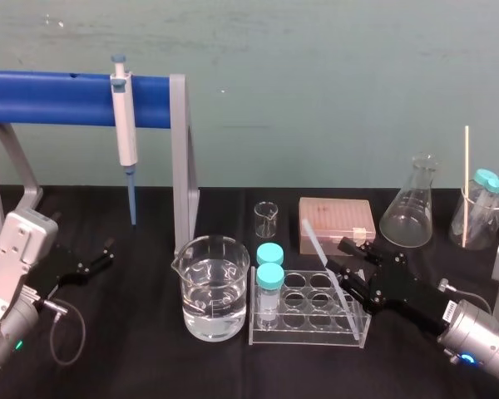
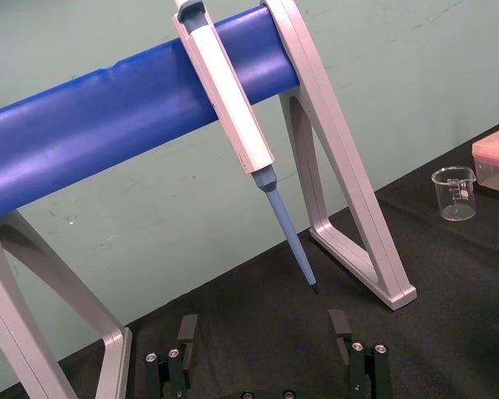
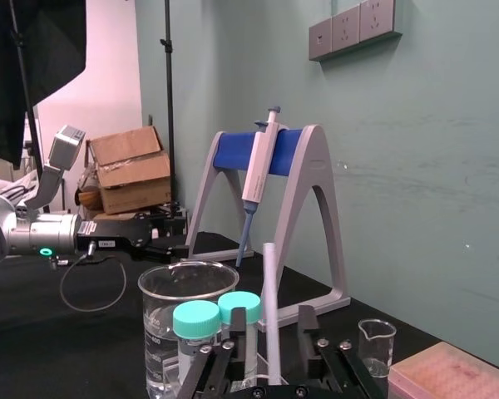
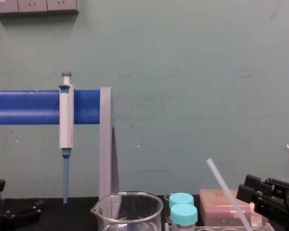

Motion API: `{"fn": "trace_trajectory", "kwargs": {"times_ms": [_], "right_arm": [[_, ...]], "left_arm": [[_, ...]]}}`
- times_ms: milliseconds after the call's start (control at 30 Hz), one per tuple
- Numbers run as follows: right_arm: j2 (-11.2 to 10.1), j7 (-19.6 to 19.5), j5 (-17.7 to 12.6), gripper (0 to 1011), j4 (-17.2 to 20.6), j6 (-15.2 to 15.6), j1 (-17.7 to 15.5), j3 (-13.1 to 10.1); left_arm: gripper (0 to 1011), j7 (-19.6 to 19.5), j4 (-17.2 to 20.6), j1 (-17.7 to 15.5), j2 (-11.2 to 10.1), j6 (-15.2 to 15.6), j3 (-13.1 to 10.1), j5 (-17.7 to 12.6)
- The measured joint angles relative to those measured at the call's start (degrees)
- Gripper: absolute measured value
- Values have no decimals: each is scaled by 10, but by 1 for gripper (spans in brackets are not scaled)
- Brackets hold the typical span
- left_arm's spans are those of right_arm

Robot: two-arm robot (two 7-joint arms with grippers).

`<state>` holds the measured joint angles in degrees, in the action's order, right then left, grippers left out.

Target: Pick up the stirring rod with one hand, then place it down.

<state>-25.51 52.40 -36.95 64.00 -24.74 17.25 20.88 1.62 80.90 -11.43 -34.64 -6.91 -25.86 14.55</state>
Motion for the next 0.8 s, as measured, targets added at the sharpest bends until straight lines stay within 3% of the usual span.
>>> {"fn": "trace_trajectory", "kwargs": {"times_ms": [500, 700, 767, 800], "right_arm": [[0, -5, 0, 851, 2, 2, 0, -1], [-2, -66, 19, 995, 31, 6, -10, -20], [-2, -100, 31, 1004, 44, 6, -17, -30], [0, -144, 47, 1004, 59, 7, -27, -44]], "left_arm": [[1000, 0, 0, 0, 0, 0, 0, 0], [1000, 0, 0, 0, 0, 0, 0, 0], [1000, 0, 0, 0, 0, 0, 0, 0], [1000, 0, 0, 0, 0, 0, 0, 0]]}}
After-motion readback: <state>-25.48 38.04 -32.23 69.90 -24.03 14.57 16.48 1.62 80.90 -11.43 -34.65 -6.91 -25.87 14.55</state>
